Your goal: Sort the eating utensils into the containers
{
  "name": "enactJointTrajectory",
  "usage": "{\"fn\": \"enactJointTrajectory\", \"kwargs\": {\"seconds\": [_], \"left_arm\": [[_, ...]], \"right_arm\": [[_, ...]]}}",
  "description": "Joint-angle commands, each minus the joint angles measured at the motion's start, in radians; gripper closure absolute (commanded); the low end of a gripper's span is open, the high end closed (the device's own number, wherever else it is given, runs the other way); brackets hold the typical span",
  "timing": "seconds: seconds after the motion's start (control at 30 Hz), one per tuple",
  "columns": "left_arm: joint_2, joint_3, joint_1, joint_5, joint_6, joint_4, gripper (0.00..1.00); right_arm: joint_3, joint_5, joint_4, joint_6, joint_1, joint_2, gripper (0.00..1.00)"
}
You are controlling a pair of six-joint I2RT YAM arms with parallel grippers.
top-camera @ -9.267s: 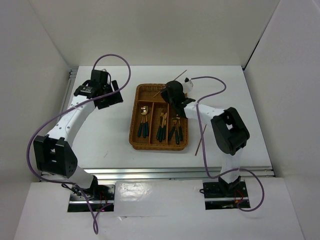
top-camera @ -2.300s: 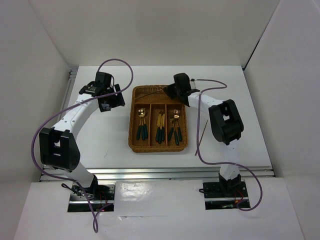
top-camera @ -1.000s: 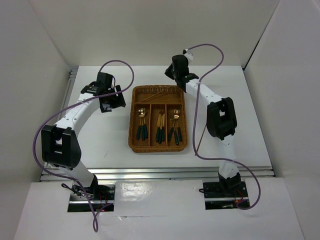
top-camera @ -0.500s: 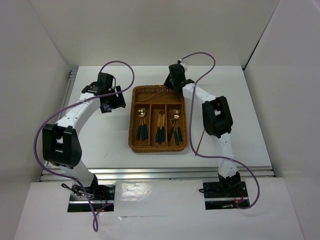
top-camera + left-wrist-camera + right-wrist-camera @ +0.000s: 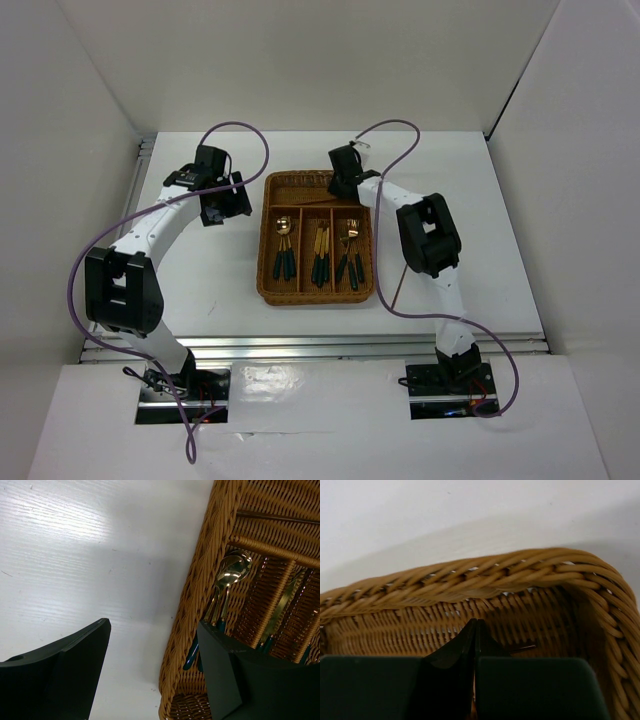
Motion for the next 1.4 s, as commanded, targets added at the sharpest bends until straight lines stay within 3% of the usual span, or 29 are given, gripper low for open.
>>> {"fn": "enactJointTrajectory", "kwargs": {"seconds": [0.0, 0.13, 0.3, 0.5, 0.6, 0.63, 0.73, 0.77, 0.9, 1.03, 1.37], "left_arm": [[0.005, 0.024, -0.002, 0.004, -0.003, 0.002, 0.16], [0.005, 0.024, -0.002, 0.004, -0.003, 0.002, 0.16], [0.005, 0.024, -0.002, 0.004, -0.003, 0.013, 0.16], [0.005, 0.024, -0.002, 0.022, -0.003, 0.013, 0.15], [0.014, 0.015, -0.002, 0.033, -0.003, 0.022, 0.13], [0.014, 0.015, -0.002, 0.033, 0.006, 0.022, 0.13], [0.014, 0.015, -0.002, 0.033, 0.006, 0.022, 0.10], [0.014, 0.015, -0.002, 0.033, 0.006, 0.022, 0.10], [0.014, 0.015, -0.002, 0.033, 0.006, 0.022, 0.08], [0.014, 0.015, -0.002, 0.042, 0.006, 0.022, 0.07], [0.005, 0.006, -0.002, 0.053, 0.006, 0.022, 0.07]], "right_arm": [[-0.017, 0.068, -0.019, -0.021, 0.010, -0.042, 0.95], [0.012, 0.082, -0.076, -0.021, 0.010, -0.042, 0.96], [0.003, 0.065, -0.088, -0.071, 0.010, -0.166, 0.95], [-0.031, 0.045, -0.066, -0.209, 0.010, -0.395, 0.68], [-0.043, 0.045, -0.080, -0.283, 0.010, -0.491, 0.47], [-0.043, 0.060, -0.133, -0.283, 0.010, -0.510, 0.38], [-0.066, 0.118, -0.283, -0.280, 0.010, -0.570, 0.25], [-0.077, 0.150, -0.327, -0.263, 0.001, -0.581, 0.17], [-0.168, 0.160, -0.525, -0.098, -0.008, -0.641, 0.01], [-0.296, 0.139, -0.634, 0.040, -0.017, -0.705, 0.00], [-0.523, 0.088, -0.751, 0.193, -0.062, -0.753, 0.03]]}}
